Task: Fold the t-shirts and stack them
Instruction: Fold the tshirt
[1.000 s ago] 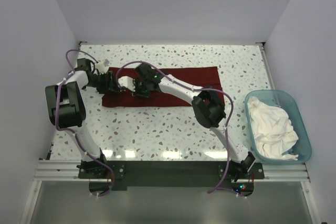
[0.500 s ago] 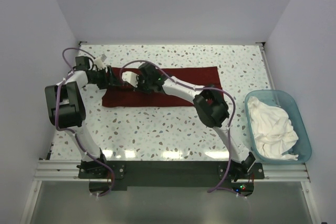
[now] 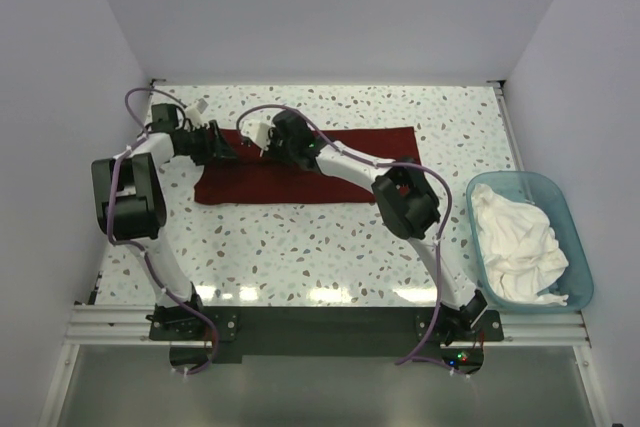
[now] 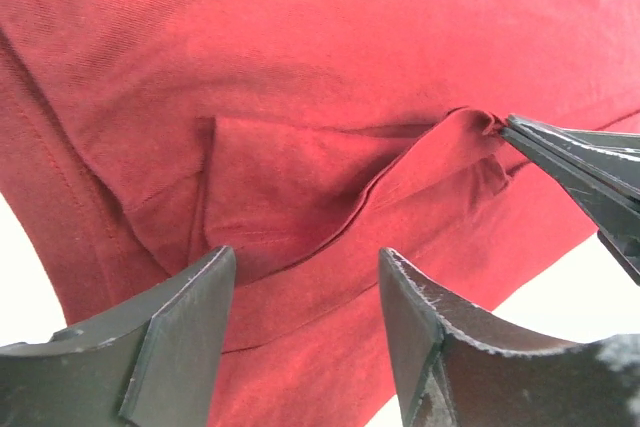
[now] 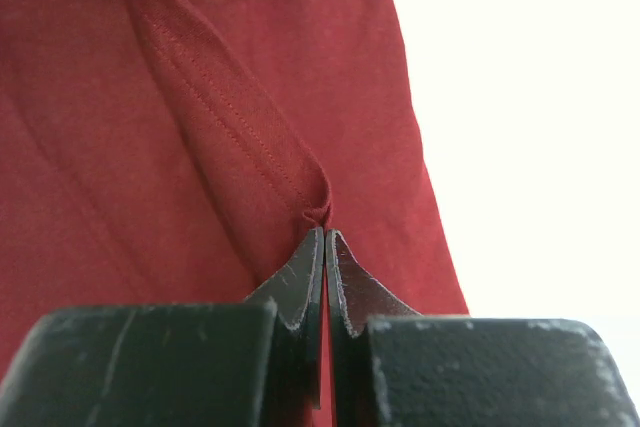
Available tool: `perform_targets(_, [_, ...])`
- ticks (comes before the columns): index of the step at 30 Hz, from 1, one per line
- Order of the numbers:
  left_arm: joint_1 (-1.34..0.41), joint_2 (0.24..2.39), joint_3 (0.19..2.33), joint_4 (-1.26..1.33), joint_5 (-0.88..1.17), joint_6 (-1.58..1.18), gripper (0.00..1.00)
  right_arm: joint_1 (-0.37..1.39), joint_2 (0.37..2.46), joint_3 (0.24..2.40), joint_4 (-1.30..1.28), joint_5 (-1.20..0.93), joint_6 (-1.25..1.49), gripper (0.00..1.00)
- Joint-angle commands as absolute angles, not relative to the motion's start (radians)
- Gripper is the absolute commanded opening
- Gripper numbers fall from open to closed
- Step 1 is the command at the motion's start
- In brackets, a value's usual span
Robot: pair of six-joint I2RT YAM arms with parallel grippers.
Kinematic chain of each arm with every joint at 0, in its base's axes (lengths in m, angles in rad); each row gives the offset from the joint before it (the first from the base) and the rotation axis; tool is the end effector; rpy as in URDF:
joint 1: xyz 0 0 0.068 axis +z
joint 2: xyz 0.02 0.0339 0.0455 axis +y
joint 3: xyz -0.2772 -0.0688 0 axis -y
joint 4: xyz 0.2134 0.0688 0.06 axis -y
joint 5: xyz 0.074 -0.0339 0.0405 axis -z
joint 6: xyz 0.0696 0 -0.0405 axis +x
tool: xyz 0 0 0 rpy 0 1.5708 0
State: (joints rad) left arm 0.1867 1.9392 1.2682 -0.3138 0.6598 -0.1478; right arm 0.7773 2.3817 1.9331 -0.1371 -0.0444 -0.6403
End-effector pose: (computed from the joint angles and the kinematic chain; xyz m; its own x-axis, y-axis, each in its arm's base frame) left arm 0.3966 0.0315 0.1789 -0.8372 -0.2766 -0.4718 0.0638 0.8074 -0.5866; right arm 0.3962 0.3942 0.1866 0.1184 -0.7208 -0.6829 -0.8184 0.3186 -0.4782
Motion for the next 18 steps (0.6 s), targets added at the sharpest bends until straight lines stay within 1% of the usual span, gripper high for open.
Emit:
perform_targets(1, [0.183,1.945,1.304,-0.259,0.644,-0.178,0.62,0.769,2.309,1.914,-0.014,-0.009,-0.621,0.0])
perform_targets(7, [0.169,1.979,1.327,-0.236,0.64,-0.175,0.59,0.759,2.307,1.898,0.023,-0.003,-0.626,0.0])
perform_targets(9, [0.161,1.999,1.363,-0.25,0.646,-0.167,0.59,0.758,2.306,1.896,0.031,0.012,-0.626,0.0])
perform_targets(13, [0.147,2.042,1.411,-0.253,0.655,-0.147,0.55,0.758,2.303,1.888,0.041,0.031,-0.623,0.0])
perform_targets(18, [0.147,2.051,1.451,-0.272,0.65,-0.11,0.52,0.755,2.284,1.855,0.066,0.052,-0.63,0.0])
